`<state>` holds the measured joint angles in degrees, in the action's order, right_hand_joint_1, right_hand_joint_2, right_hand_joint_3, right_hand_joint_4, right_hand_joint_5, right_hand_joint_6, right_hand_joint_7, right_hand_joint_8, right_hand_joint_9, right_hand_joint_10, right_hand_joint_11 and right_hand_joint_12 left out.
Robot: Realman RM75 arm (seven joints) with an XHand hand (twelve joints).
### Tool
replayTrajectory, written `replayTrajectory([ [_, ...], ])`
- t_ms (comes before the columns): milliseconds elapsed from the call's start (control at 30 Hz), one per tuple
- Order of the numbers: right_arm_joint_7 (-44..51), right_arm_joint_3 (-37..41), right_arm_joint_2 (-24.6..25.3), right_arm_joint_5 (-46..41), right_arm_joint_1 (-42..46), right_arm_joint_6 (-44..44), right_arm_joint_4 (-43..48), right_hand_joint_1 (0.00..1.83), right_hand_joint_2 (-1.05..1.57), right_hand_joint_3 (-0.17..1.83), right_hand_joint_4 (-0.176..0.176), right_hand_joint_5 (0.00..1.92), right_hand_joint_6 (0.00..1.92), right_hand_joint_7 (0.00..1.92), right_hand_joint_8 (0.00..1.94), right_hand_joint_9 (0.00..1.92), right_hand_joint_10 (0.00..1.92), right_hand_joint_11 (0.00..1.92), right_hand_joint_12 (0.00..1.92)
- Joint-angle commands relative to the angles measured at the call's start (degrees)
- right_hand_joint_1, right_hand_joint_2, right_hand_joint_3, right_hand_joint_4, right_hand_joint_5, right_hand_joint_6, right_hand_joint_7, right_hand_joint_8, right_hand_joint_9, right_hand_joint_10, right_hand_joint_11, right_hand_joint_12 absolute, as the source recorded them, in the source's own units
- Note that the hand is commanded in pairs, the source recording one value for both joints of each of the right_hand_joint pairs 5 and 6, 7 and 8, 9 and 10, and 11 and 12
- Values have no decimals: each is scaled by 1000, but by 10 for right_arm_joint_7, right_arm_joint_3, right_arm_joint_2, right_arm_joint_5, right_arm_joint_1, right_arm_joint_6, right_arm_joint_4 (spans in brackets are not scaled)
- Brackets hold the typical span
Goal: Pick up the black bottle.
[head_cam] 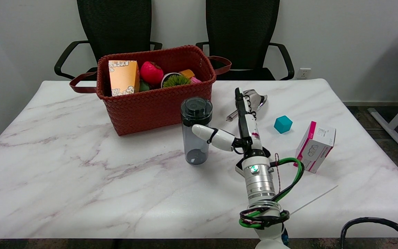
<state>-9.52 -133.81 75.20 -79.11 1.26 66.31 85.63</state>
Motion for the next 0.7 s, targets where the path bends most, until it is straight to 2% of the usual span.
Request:
replayTrajectory([
  [33, -73, 8, 13, -17, -11, -17, -58, 1019, 653, -175, 0, 0, 0, 0, 0, 0, 0, 0, 0],
  [267, -108, 16, 22, -17, -24, -34, -95, 994, 689, -175, 0, 0, 0, 0, 0, 0, 0, 0, 0],
  [700, -107, -14, -3, -17, 7, -52, -34, 992, 692, -175, 0, 0, 0, 0, 0, 0, 0, 0, 0],
])
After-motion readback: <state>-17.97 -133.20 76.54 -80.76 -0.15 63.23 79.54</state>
